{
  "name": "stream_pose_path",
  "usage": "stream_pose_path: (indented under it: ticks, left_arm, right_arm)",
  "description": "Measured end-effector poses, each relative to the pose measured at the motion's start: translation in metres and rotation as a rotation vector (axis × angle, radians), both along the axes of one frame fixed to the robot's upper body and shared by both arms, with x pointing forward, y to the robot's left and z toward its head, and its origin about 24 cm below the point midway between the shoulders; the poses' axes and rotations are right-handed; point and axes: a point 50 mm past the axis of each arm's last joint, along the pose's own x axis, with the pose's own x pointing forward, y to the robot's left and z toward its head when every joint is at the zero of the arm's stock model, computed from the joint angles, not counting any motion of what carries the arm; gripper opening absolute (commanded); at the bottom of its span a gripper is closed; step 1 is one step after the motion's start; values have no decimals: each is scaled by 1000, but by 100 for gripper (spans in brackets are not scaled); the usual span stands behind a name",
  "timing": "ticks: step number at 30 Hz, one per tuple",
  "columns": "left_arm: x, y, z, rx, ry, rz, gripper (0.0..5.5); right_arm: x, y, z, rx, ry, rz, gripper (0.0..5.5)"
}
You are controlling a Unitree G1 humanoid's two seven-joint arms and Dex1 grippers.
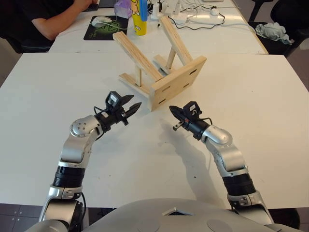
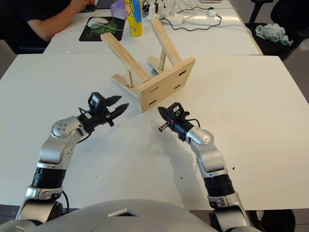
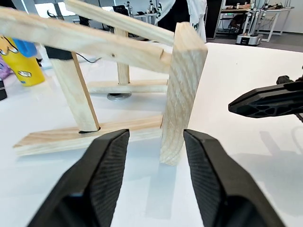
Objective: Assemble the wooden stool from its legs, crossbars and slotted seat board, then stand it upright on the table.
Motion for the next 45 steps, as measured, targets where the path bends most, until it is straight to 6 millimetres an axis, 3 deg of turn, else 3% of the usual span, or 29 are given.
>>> stream_pose_path:
  ticks: [4, 22, 35, 42, 45]
  left_arm:
    - [9, -6, -10, 3, 13, -37, 312]
    - [31, -30, -25, 5, 7, -49, 312]
    - [33, -38, -27, -17, 4, -80, 135]
    - [33, -39, -27, -20, 1, -91, 135]
    - [28, -33, -27, -20, 1, -103, 135]
  right_arm:
    - [3, 1, 0, 3, -3, 14, 0]
    - [10, 2, 0, 7, 1, 39, 0]
    - [13, 0, 1, 1, -3, 39, 0]
    - [13, -3, -2, -8, 10, 43, 0]
    - [14, -21, -1, -28, 11, 29, 0]
